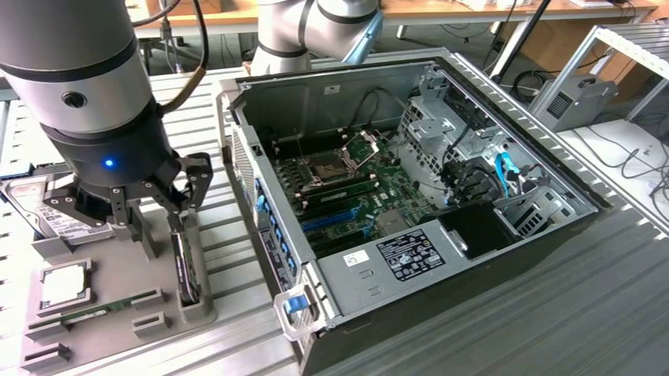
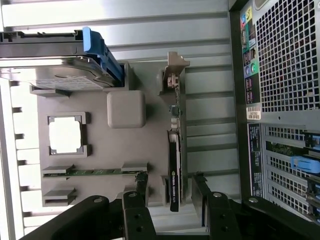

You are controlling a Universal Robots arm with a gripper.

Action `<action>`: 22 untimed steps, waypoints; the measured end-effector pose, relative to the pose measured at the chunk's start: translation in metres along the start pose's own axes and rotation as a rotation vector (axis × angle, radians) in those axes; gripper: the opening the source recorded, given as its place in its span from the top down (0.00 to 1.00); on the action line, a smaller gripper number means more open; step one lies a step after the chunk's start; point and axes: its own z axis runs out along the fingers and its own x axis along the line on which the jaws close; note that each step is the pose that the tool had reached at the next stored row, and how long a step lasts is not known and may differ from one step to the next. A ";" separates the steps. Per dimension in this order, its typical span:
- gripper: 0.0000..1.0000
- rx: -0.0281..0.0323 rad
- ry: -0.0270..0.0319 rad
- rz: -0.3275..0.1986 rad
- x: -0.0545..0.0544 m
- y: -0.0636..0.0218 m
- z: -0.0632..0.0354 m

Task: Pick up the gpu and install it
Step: 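Pick up the gpu and move the gpu toward the slot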

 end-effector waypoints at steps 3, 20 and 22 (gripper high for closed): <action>0.52 0.0000 0.0000 0.000 0.000 0.0000 0.0008; 0.52 0.0110 -0.0009 0.000 -0.013 -0.0029 0.0452; 0.52 0.0110 -0.0008 0.000 -0.013 -0.0002 0.0460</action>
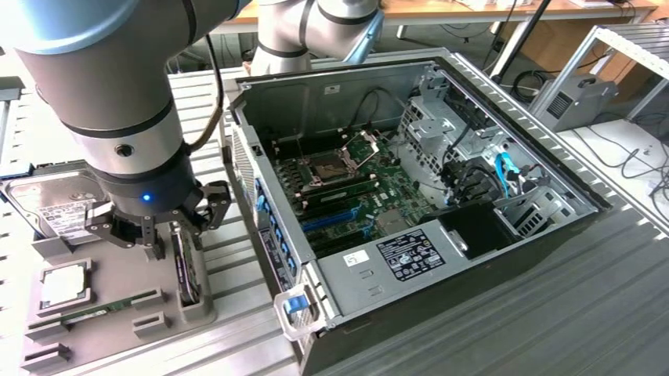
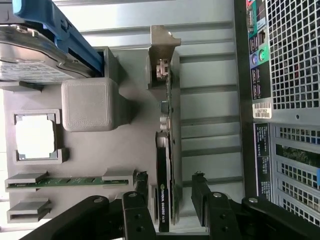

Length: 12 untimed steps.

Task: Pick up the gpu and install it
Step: 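Pick up the gpu and move the gpu toward the slot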

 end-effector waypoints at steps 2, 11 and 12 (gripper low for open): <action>0.52 -0.0001 -0.0001 0.000 0.000 0.0025 0.0008; 0.52 0.0009 -0.0002 0.000 0.001 0.0110 0.0064; 0.52 0.0016 -0.0002 0.000 0.001 0.0114 0.0075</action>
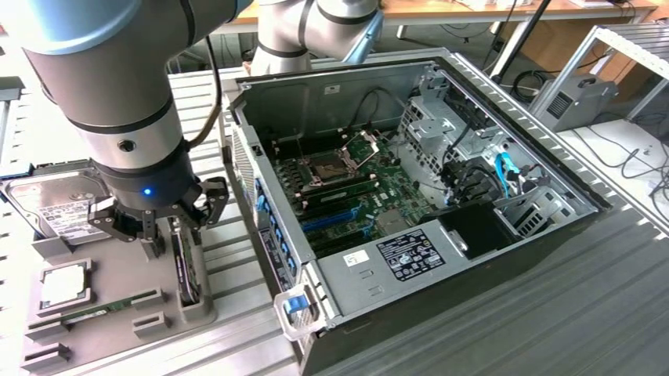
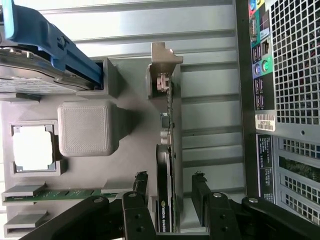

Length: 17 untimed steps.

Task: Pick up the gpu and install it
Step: 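Pick up the gpu and move the gpu toward the slot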

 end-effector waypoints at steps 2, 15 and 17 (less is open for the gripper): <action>0.52 0.0011 -0.0001 0.000 0.000 0.0006 0.0023; 0.52 0.0053 -0.0002 0.000 0.001 0.0021 0.0147; 0.52 0.0054 -0.0004 0.000 0.001 0.0031 0.0159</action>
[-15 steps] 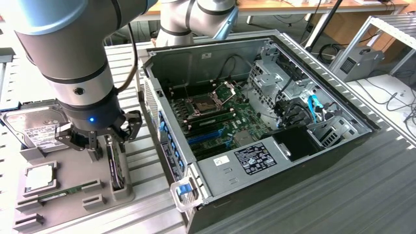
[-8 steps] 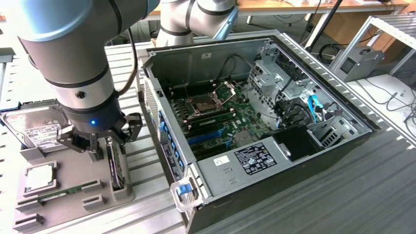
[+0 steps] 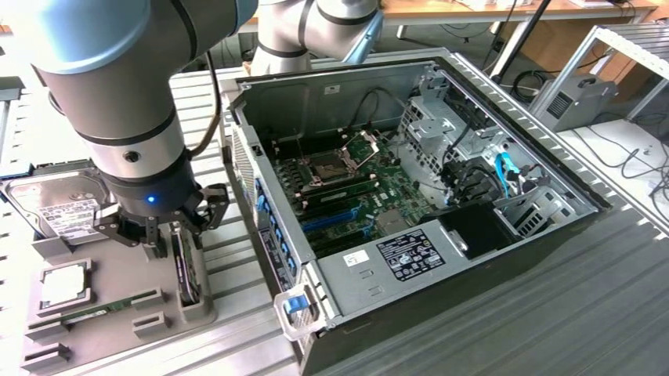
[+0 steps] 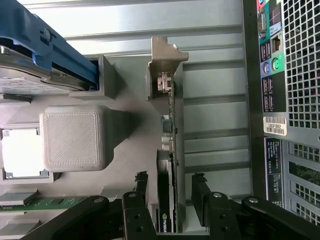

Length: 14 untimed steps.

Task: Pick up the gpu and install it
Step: 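Pick up the gpu and move the gpu toward the slot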

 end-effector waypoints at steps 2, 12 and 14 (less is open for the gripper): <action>0.52 0.0007 0.0000 0.000 0.000 0.0004 0.0011; 0.54 0.0018 -0.0001 0.000 0.000 0.0012 0.0039; 0.66 0.0018 -0.0001 0.000 0.000 0.0012 0.0039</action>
